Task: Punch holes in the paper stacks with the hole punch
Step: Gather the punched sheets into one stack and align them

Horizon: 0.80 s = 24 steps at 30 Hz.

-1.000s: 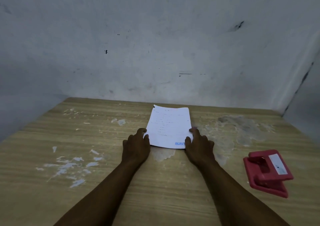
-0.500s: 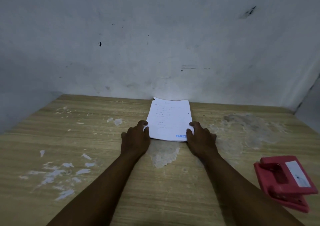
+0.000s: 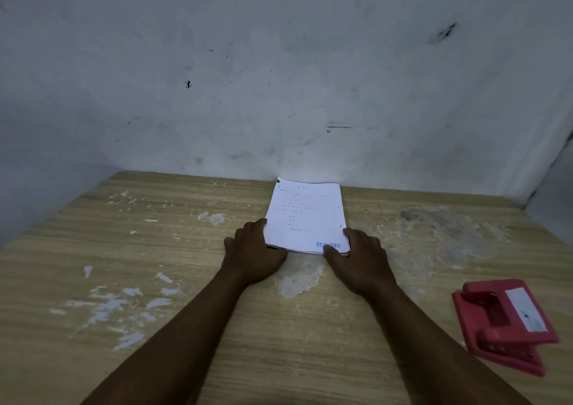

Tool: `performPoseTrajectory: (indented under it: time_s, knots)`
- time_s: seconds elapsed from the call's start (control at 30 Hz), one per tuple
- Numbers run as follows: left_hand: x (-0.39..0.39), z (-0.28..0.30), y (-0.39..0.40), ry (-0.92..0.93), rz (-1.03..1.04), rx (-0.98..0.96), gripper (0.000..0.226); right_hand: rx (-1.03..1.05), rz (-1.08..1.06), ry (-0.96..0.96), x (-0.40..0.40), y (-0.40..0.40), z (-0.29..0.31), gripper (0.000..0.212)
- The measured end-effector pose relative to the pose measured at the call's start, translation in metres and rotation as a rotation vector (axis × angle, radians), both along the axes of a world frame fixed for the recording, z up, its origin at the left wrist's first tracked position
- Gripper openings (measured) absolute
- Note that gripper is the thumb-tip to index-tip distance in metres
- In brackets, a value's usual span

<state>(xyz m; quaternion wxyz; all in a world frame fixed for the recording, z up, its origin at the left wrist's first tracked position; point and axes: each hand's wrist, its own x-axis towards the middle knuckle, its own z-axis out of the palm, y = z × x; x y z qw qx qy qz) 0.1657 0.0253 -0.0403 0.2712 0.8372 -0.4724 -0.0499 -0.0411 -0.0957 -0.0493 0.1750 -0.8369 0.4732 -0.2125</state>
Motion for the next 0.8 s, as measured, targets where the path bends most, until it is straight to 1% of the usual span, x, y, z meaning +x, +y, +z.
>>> performPoseTrajectory:
  time_s: [0.07,0.17,0.27,0.43,0.67,0.8]
  knots:
    - [-0.001,0.001,0.0,-0.026,-0.008,0.023,0.083,-0.006,0.016,0.013,-0.003,0.002,0.001,0.081]
    - [-0.001,-0.001,-0.001,-0.05,-0.011,0.007,0.079,-0.015,0.023,0.016,-0.003,0.003,0.0,0.086]
    - [0.001,-0.005,-0.003,-0.06,-0.001,0.023,0.087,-0.033,0.031,-0.015,-0.004,0.003,-0.002,0.088]
    - [0.003,-0.008,-0.005,-0.067,-0.001,0.032,0.088,-0.058,0.043,0.021,-0.005,0.001,-0.004,0.085]
    - [0.004,-0.01,-0.005,-0.063,-0.009,0.011,0.092,-0.042,0.026,-0.012,-0.004,-0.002,-0.006,0.08]
    - [0.005,-0.01,-0.006,-0.043,-0.008,-0.014,0.094,-0.027,0.018,-0.041,-0.002,-0.002,-0.004,0.086]
